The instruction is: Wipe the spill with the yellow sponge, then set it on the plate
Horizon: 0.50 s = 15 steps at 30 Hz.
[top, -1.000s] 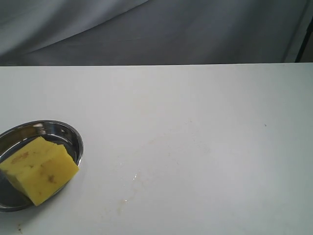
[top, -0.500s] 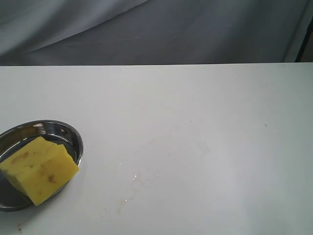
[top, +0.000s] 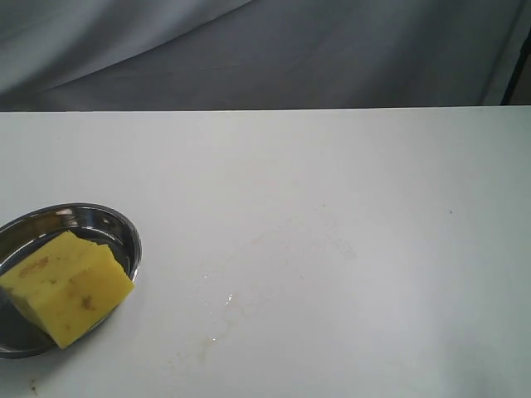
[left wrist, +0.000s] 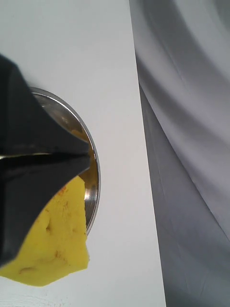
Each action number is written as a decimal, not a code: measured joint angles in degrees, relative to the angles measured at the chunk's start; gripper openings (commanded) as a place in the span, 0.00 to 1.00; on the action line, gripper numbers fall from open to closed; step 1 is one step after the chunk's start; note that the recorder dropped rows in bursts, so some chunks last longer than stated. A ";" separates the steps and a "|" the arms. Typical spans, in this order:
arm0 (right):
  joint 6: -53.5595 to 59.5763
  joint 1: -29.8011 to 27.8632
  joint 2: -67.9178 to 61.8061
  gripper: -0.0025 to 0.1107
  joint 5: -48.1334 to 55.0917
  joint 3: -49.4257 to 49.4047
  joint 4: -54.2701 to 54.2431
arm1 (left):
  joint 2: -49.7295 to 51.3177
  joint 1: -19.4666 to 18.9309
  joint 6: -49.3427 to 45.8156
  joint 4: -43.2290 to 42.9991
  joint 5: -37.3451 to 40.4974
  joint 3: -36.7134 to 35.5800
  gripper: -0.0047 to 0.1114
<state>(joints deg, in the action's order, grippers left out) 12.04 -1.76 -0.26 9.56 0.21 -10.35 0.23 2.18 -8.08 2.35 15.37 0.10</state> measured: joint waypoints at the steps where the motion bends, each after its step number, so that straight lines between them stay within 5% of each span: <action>1: 0.00 0.00 0.00 0.02 0.00 0.00 0.00 | 0.00 0.00 0.00 0.00 0.00 0.00 0.04; 15: 0.00 0.00 0.00 0.02 0.21 0.00 -0.52 | 0.00 0.00 0.00 0.00 0.00 0.00 0.04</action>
<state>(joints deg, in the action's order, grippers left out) 12.04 -1.76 -0.26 9.78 0.21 -10.87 0.23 2.18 -8.08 2.35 15.37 0.10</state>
